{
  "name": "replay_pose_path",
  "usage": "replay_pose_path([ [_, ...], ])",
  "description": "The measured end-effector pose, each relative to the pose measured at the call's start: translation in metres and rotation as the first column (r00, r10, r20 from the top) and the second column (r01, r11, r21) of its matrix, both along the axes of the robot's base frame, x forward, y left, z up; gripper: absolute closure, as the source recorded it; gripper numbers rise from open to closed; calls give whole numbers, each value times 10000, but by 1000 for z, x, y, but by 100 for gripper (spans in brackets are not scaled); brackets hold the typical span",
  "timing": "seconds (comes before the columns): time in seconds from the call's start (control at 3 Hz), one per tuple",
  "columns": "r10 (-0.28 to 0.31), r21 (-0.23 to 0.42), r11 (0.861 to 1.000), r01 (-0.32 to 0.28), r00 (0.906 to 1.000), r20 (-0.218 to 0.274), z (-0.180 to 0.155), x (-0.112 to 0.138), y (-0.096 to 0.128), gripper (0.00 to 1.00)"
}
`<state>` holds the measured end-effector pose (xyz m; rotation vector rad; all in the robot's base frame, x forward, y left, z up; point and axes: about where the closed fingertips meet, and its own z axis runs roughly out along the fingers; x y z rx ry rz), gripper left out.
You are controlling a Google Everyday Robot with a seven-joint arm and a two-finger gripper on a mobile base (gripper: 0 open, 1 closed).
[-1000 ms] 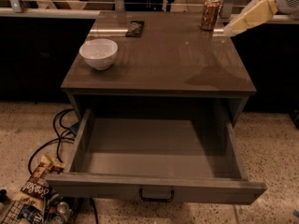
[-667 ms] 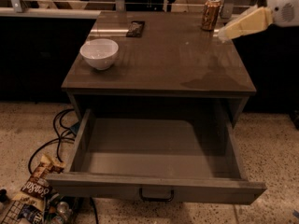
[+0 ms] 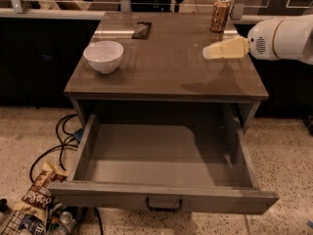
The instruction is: Place orange can into top drawer
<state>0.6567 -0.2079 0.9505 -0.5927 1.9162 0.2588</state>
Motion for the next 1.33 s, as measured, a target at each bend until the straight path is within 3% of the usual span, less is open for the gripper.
replay_pose_path([
  [0.67,-341,135,9993,338,9992,210,-2,9,-2,0],
  [1.0,-1269,531,9911,1222,9872,970,-5,46,-16,0],
  [1.33,-2013,1025,9772,1859,9648,1692,-4,80,-35,0],
])
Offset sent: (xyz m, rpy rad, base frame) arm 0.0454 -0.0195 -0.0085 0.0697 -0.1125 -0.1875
